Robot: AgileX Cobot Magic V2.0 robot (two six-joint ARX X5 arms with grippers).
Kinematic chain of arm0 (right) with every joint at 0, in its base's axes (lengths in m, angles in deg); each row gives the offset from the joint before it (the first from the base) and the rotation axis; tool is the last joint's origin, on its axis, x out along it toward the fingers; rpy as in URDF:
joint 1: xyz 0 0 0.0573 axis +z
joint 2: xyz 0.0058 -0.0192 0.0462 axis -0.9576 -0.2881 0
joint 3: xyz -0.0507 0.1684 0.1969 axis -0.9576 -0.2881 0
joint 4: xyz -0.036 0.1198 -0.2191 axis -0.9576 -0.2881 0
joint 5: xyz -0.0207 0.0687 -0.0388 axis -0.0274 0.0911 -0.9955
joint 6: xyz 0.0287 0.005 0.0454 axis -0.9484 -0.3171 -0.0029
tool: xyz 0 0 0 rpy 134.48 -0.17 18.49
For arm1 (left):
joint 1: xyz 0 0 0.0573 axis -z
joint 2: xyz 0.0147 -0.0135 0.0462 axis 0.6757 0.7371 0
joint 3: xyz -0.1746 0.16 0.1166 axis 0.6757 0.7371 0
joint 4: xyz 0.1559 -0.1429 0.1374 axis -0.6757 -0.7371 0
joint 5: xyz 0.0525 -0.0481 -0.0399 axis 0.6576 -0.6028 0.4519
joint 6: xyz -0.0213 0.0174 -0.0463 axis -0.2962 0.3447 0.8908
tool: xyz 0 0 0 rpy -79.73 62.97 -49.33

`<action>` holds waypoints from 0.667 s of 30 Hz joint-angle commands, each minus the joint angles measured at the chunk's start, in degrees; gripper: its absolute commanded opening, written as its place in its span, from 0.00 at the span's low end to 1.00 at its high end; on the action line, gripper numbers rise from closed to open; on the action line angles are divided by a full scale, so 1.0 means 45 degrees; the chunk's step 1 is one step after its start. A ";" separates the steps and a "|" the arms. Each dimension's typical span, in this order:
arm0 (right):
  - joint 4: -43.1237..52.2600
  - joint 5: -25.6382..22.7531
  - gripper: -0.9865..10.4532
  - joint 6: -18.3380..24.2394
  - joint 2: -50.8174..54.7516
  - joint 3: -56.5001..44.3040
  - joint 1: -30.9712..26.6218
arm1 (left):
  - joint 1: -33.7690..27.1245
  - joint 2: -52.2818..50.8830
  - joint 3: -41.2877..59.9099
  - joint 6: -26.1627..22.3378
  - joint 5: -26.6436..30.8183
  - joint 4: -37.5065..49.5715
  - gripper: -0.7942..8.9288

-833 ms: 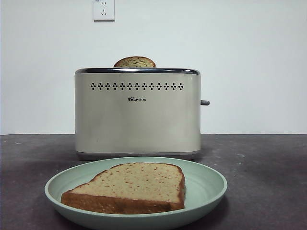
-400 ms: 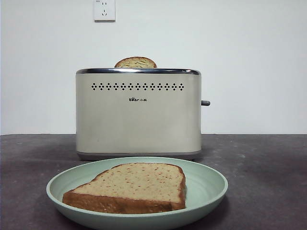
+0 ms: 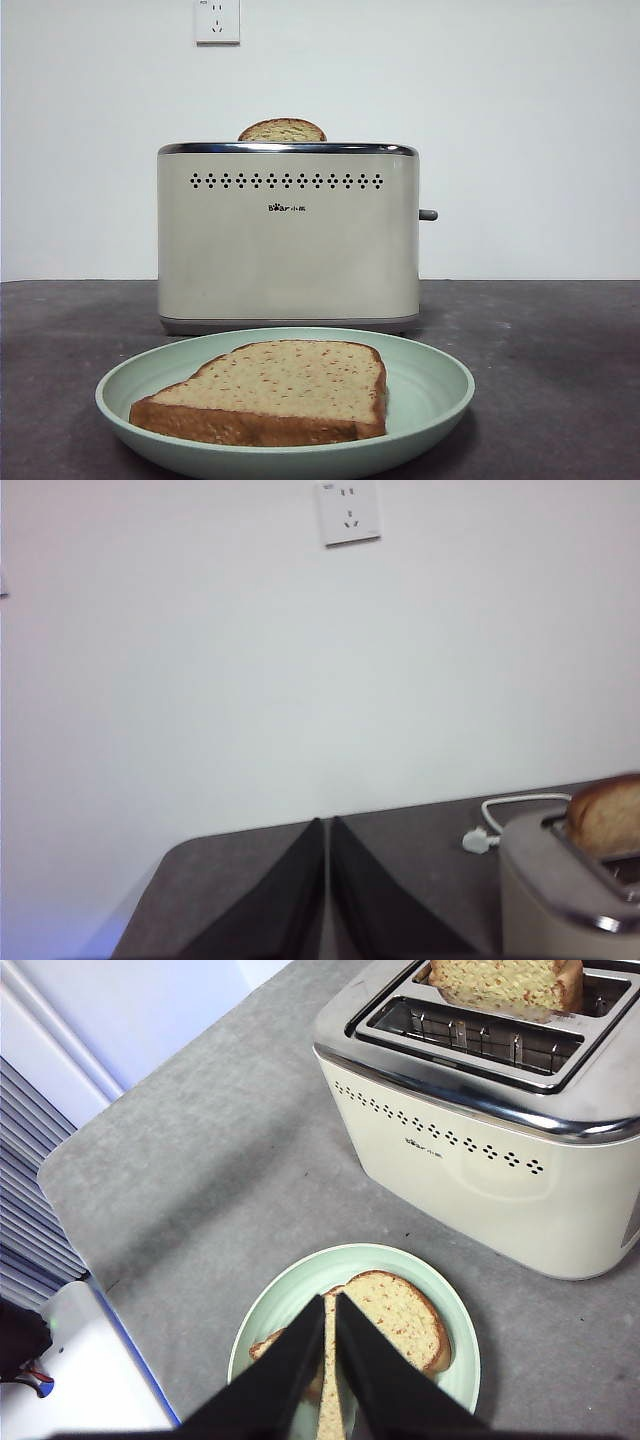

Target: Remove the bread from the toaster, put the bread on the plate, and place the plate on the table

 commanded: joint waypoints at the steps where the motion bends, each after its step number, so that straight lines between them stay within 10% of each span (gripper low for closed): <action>1: 0.0131 -0.0019 0.09 0.0141 -0.0039 0.0097 0.0068 | -0.0262 -0.0588 0.1433 0.0316 0.0262 0.0442 0.09; 20: 0.0131 -0.0019 0.09 0.0136 -0.0039 0.0097 0.0068 | -0.0437 -0.4551 0.7728 0.1987 0.0355 0.0525 0.09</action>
